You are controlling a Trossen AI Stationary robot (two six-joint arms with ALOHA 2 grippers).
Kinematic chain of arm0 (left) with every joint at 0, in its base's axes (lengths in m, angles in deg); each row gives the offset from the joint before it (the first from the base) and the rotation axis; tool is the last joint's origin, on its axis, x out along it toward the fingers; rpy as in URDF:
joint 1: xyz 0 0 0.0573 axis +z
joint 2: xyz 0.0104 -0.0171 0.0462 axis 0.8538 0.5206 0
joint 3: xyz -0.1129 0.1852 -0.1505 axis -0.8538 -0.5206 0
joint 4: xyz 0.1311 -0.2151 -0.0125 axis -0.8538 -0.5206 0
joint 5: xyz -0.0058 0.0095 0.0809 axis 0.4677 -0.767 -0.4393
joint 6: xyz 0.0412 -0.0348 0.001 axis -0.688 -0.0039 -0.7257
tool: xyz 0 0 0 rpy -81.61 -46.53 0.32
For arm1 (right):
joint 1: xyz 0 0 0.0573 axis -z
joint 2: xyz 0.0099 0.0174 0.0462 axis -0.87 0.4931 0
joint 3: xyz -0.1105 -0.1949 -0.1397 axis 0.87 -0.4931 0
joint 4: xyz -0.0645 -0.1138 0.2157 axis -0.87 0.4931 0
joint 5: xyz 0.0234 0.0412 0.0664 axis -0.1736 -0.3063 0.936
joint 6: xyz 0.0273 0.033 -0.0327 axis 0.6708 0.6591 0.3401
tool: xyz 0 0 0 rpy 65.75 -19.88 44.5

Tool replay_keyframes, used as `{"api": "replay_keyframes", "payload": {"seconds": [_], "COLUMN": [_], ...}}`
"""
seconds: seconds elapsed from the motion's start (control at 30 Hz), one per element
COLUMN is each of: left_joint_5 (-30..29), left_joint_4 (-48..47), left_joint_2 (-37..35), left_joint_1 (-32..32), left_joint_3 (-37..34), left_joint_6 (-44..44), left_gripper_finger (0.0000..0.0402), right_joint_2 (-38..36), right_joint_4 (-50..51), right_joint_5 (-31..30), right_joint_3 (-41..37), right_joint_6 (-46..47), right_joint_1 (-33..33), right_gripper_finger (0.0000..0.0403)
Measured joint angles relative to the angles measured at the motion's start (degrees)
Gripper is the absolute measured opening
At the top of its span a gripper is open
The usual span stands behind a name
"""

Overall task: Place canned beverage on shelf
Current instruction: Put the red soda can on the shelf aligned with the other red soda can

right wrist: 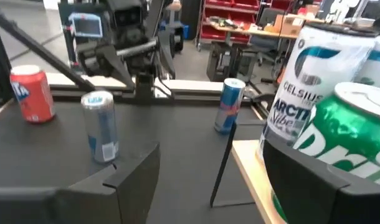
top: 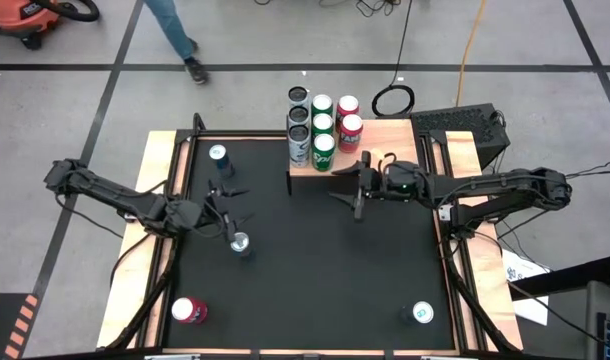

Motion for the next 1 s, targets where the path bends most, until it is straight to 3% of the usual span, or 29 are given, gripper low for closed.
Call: {"api": "replay_keyframes", "payload": {"seconds": [0.3,0.5,0.8,0.9,1.0], "left_joint_5": [-3.14,-3.85,-2.91,0.14,5.48], "left_joint_4": [-0.06,-2.75,-41.84,-48.57,-49.24], "left_joint_2": [-0.21,-1.06,-0.27,1.90,4.30], "left_joint_1": [3.35,5.38,-4.89,-8.62,-11.41], "left_joint_3": [0.01,0.08,17.98,20.73,21.01], "left_joint_6": [-4.54,-3.72,24.04,32.69,39.07], "left_gripper_finger": [0.0308,0.0308,0.0308,0.0308,0.0308], "right_joint_2": [0.00,0.00,-0.02,-0.02,-0.02], "right_joint_4": [-0.93,-1.47,1.89,1.86,1.69], "right_joint_5": [2.82,-1.91,-4.95,-4.84,-4.84], "right_joint_3": [0.00,0.02,0.02,0.02,0.02], "right_joint_6": [-1.78,-0.96,-2.50,-4.43,-6.72], "right_joint_1": [0.00,0.00,0.00,0.00,0.04], "right_gripper_finger": [0.0259,0.0256,0.0256,0.0256,0.0256]}}
